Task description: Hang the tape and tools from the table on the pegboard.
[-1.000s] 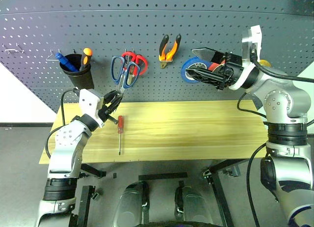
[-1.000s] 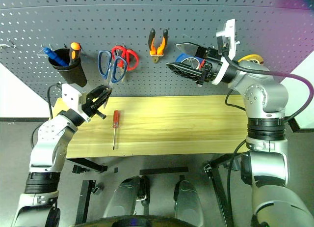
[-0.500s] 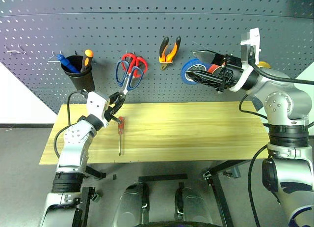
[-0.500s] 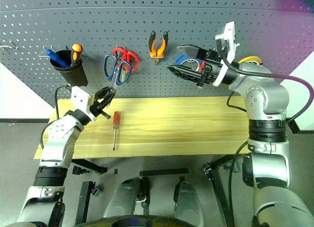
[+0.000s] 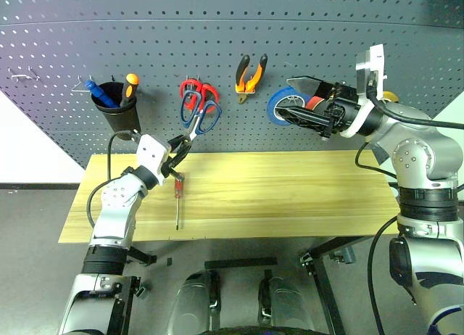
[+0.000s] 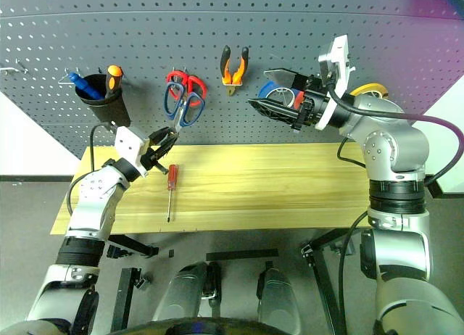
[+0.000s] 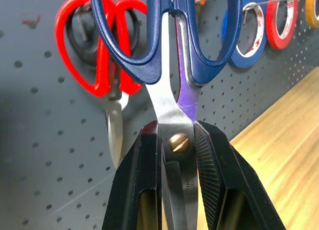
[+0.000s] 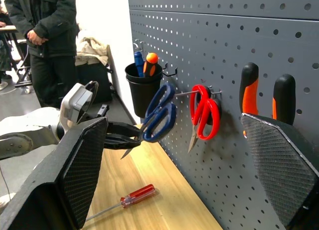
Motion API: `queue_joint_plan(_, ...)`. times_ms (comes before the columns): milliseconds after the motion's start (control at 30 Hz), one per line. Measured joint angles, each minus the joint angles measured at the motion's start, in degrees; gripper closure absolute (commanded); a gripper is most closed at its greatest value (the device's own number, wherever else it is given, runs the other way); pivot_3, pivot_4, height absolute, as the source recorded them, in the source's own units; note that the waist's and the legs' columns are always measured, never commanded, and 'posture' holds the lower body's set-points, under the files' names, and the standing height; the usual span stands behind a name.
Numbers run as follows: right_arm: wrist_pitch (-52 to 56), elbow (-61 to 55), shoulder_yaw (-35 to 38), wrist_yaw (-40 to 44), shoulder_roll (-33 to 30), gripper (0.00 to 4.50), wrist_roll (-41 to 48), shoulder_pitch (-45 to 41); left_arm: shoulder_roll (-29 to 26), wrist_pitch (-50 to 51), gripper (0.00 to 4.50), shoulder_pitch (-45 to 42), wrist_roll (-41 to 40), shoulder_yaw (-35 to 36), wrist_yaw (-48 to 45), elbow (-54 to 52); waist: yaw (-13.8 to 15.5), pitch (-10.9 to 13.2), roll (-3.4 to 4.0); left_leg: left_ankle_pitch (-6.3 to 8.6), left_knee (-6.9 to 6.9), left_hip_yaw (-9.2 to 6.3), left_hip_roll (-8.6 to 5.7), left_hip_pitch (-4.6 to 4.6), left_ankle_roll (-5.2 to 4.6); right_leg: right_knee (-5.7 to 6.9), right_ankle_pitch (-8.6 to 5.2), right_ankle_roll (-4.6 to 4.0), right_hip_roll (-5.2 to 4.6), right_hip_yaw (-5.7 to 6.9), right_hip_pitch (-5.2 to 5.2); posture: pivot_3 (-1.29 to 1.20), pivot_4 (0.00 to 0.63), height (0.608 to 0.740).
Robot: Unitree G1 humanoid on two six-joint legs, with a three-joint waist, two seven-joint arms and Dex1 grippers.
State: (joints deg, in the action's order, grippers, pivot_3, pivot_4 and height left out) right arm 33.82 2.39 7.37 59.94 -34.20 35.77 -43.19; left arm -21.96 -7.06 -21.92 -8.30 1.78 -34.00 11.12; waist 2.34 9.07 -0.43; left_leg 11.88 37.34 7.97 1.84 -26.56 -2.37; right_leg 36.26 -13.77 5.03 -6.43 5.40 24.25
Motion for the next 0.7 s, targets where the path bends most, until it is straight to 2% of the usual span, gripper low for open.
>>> queue_joint_plan(200,0.0,0.0,0.0,-0.4,0.0,0.0,0.2,0.0,0.6,5.4,3.87,-6.6,2.8,-0.7,4.4,1.7,-0.1,0.0,-0.01,-0.06,0.03,0.0,0.0,0.01,0.05,0.04,0.01,0.02,0.02,0.0,-0.02,0.09,0.065,0.74)
queue_joint_plan(333,0.0,0.0,0.1,-0.6,-0.2,0.0,0.3,0.3,1.4,8.9,3.87,-7.9,3.5,-0.8,6.6,2.3,-0.1,-0.1,-0.01,-0.07,0.05,0.02,0.0,0.01,0.05,0.04,0.01,0.02,0.03,0.0,-0.02,0.09,0.064,0.74)
queue_joint_plan(567,0.0,-0.2,0.1,-1.1,-0.5,0.0,0.4,0.6,2.3,15.1,1.56,-7.5,2.8,-0.4,9.2,-2.7,-0.1,-0.1,-0.01,-0.07,0.12,0.0,0.0,0.02,0.05,0.08,0.01,0.03,0.04,0.0,-0.06,0.11,0.069,0.74)
queue_joint_plan(700,0.3,-2.3,0.2,-1.5,-0.6,0.0,0.7,2.0,0.6,15.6,1.56,-3.2,0.9,1.1,7.8,-7.8,-0.2,-0.2,0.02,-0.07,0.11,0.0,0.04,0.05,0.05,0.08,0.01,0.03,0.05,-0.01,-0.06,0.12,0.074,0.74)
